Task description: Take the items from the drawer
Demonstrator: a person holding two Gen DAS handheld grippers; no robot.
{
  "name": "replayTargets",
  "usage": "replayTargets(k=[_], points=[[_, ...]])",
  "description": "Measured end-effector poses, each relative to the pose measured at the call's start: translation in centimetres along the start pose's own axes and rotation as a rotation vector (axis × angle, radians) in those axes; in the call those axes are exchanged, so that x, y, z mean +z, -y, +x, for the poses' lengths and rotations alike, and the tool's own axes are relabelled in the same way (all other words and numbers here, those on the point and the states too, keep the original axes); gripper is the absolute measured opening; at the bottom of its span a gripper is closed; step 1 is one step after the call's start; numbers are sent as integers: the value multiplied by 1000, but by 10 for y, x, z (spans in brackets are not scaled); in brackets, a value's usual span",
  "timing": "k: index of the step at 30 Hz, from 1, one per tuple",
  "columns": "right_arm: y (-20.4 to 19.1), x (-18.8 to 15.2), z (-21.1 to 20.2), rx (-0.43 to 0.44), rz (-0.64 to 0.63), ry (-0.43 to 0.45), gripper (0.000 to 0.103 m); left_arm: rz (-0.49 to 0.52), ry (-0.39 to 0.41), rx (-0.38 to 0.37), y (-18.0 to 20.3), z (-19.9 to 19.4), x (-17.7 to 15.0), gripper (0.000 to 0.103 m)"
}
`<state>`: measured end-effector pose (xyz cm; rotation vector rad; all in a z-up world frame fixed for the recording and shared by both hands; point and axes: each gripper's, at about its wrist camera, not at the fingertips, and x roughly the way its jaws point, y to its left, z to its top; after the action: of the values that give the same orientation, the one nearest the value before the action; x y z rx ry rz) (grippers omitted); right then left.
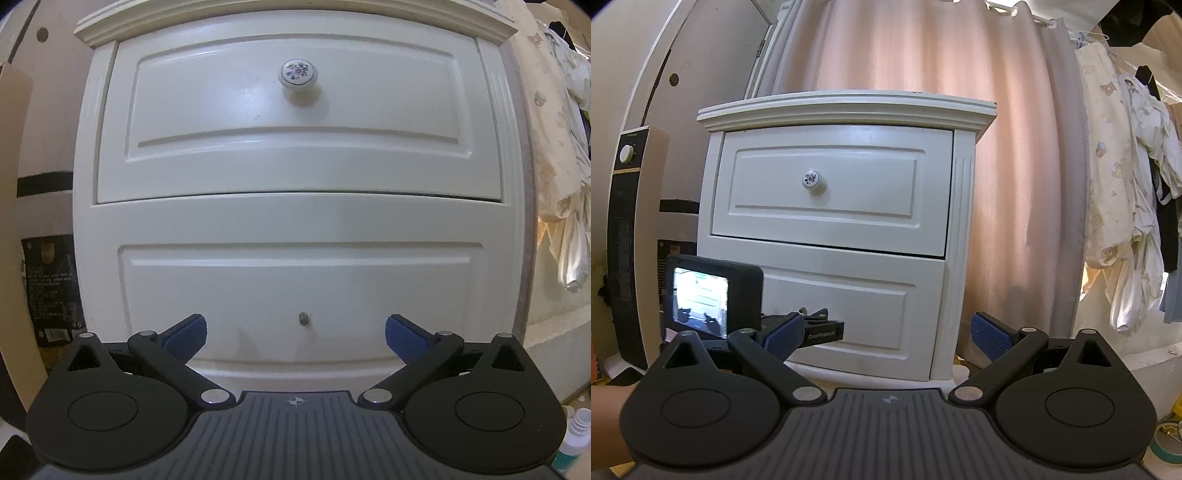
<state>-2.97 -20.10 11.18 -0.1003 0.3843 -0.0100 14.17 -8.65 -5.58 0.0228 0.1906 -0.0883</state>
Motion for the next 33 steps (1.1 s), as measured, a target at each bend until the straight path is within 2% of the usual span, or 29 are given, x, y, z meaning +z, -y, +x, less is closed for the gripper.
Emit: replayTargets(k=[7,11,14,22,28,33], points=[[-2,0,-3,5,5,3,103,25,9,-10,-12,-30,8,103],[-5,0,-5,10,4,7,103,52,-27,-25,-25,-50,10,103],[-7,0,-8,13,6,12,103,54,-21,-24,-34,-76,3,103],[-16,-1,-10,22,-8,-1,103,-41,21,-4,-62,-127,11,103],[-26,-3,-9,22,-11,-19,103,-51,72,-8,-72,-159,17,103],[-36,-5,-7,22,-17,-21,103,-92,55,-16,-83,-169,10,103]])
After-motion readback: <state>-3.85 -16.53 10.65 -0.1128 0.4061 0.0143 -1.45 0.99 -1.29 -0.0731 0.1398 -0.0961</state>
